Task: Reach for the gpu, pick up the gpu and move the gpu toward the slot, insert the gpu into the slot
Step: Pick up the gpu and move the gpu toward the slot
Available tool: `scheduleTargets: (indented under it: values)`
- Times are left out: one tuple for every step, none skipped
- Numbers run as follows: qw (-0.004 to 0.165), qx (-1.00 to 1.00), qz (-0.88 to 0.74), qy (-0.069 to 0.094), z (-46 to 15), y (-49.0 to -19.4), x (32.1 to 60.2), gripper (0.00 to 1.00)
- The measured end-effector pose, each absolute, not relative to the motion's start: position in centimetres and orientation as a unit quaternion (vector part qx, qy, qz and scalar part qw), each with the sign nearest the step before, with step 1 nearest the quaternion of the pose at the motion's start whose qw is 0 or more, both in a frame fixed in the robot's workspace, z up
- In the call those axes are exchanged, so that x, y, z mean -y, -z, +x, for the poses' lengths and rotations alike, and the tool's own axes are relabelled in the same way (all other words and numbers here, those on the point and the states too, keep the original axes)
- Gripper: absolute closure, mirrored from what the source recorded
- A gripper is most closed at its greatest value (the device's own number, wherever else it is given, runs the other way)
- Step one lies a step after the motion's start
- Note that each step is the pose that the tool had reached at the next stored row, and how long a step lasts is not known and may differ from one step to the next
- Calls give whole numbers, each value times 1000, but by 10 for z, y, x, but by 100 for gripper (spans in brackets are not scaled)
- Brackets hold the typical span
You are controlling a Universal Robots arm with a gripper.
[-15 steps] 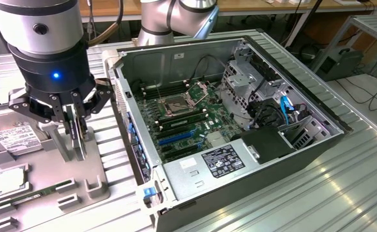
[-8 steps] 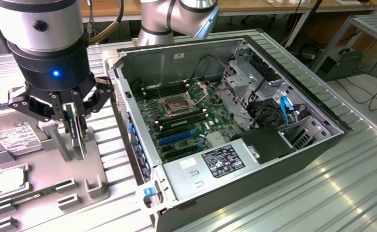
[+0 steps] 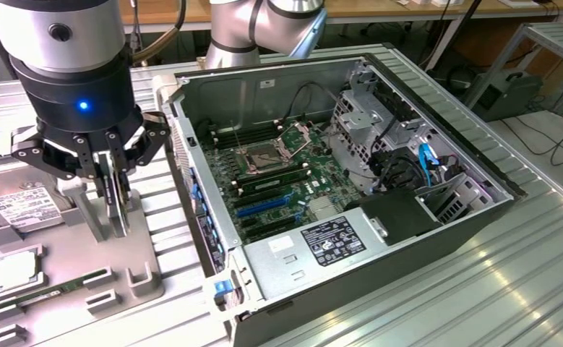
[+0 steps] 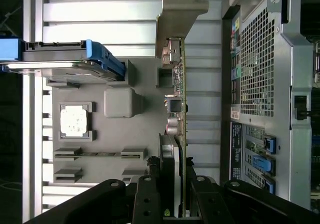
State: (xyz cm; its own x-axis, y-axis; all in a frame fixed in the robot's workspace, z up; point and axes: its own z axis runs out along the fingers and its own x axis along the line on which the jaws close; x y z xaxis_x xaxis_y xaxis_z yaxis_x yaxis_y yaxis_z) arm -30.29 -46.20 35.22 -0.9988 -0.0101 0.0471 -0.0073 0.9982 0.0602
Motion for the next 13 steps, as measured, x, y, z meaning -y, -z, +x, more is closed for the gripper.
scheduleTargets:
  values:
    - [24,999,4,30,-303,-353,462,72]
    - [24,999,4,30,-303,-353,462,72]
    - [24,999,4,30,-303,-353,462,72]
    - [24,999,4,30,-302,-354,462,72]
    - [24,999,4,30,-302,-354,462,72]
    - [24,999,4,30,-302,-355,462,72]
    - [25,999,4,30,-302,-355,462,72]
    - [25,999,4,30,-302,-356,462,72]
    - [25,999,4,30,-302,-356,462,72]
    - [25,999,4,30,-302,-357,462,72]
    - [25,999,4,30,-302,-357,462,72]
    - [25,999,4,30,-302,-358,462,72]
    - [25,999,4,30,-301,-358,462,72]
